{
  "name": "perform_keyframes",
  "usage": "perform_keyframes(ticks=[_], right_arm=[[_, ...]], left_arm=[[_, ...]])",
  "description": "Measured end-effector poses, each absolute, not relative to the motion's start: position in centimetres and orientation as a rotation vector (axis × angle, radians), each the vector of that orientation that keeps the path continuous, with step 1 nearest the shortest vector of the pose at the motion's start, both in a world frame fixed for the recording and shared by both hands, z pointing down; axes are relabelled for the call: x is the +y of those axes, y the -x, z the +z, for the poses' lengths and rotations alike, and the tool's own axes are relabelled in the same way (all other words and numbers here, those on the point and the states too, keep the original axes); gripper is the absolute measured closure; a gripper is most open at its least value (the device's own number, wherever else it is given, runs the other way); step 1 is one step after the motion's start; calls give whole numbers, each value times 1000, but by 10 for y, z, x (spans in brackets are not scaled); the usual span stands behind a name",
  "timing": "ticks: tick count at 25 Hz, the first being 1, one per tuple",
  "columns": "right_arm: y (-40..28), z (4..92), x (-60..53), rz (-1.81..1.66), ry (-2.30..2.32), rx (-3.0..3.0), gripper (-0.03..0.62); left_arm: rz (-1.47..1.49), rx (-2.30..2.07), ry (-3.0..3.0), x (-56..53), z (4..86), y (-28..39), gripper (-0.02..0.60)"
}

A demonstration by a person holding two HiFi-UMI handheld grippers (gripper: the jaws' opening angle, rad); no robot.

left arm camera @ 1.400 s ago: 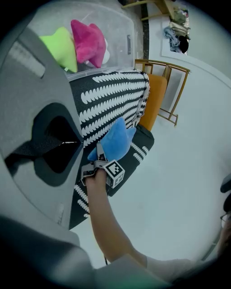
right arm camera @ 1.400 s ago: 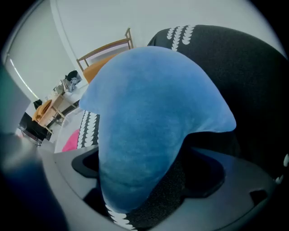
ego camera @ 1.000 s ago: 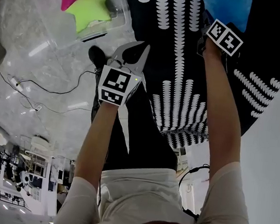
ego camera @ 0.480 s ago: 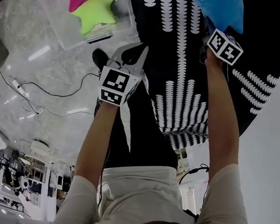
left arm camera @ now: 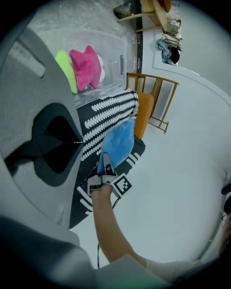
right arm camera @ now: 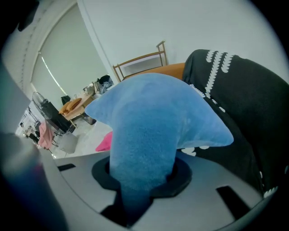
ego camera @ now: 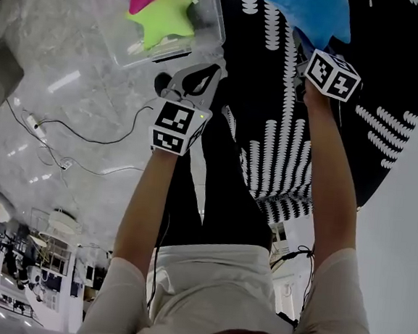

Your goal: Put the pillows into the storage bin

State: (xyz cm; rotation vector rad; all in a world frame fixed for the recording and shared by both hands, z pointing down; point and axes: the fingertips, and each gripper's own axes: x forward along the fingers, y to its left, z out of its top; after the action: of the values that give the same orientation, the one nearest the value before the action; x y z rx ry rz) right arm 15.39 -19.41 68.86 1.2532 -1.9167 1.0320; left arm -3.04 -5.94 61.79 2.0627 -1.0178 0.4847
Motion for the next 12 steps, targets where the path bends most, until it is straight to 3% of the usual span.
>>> perform_keyframes(ticks=[12], right_arm=[[8,686,-136,975,-964,-2018,462]], left_arm=[[433,-1140,-1977,-23,620,139,563]])
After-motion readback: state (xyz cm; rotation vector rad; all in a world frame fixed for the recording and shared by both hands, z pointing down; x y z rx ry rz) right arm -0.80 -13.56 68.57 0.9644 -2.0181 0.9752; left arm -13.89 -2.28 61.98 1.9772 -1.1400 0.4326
